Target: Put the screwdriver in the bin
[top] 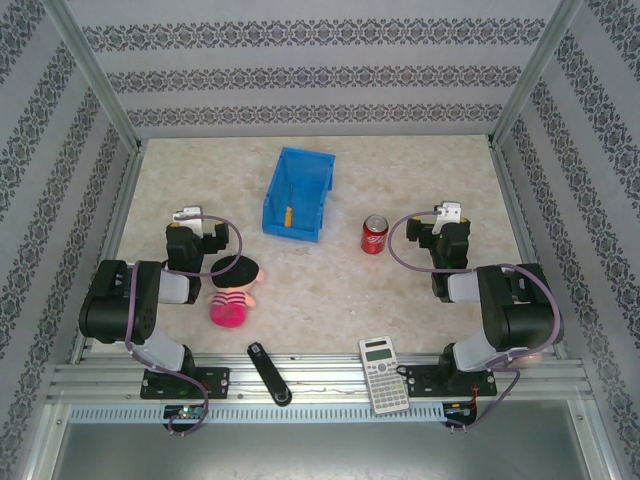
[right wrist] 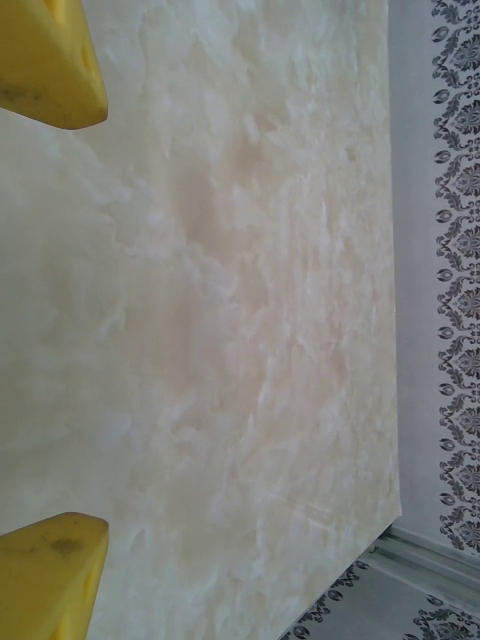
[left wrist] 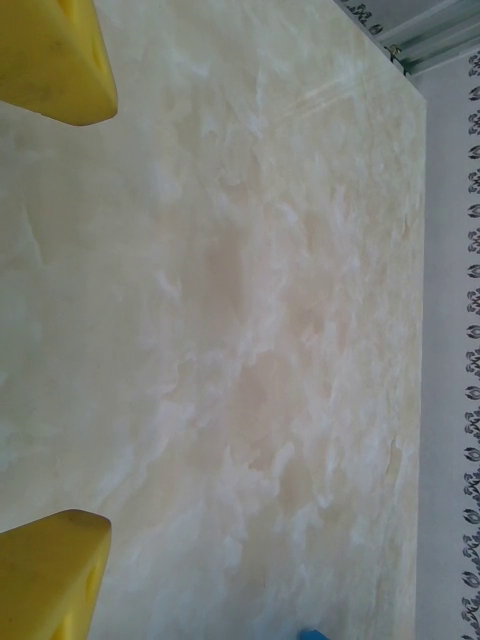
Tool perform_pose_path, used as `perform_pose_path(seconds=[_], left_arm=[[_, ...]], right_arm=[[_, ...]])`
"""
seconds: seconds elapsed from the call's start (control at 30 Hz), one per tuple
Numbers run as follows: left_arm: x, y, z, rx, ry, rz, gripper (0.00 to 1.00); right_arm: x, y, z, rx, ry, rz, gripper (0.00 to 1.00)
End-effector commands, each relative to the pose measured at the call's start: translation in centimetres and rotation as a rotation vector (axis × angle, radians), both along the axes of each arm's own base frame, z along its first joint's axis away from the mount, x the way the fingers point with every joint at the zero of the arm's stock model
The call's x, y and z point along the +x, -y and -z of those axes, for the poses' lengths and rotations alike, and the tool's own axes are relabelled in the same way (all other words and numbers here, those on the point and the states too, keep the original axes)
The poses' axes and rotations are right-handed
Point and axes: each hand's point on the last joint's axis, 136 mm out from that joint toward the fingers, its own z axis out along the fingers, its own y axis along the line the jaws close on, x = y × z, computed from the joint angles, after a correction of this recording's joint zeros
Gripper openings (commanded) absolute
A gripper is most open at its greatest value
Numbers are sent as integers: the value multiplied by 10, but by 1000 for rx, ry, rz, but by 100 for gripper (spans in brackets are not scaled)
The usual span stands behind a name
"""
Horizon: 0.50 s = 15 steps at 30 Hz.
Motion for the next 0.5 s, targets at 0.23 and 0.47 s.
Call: perform_pose_path(seconds=[0.23,0.47], left_arm=[[3,5,-3,7,3,22,99],[3,5,-3,7,4,22,99]], right_arm=[[6,-4,-11,-3,38,-27,98],[6,-4,-11,1,41,-30,98]])
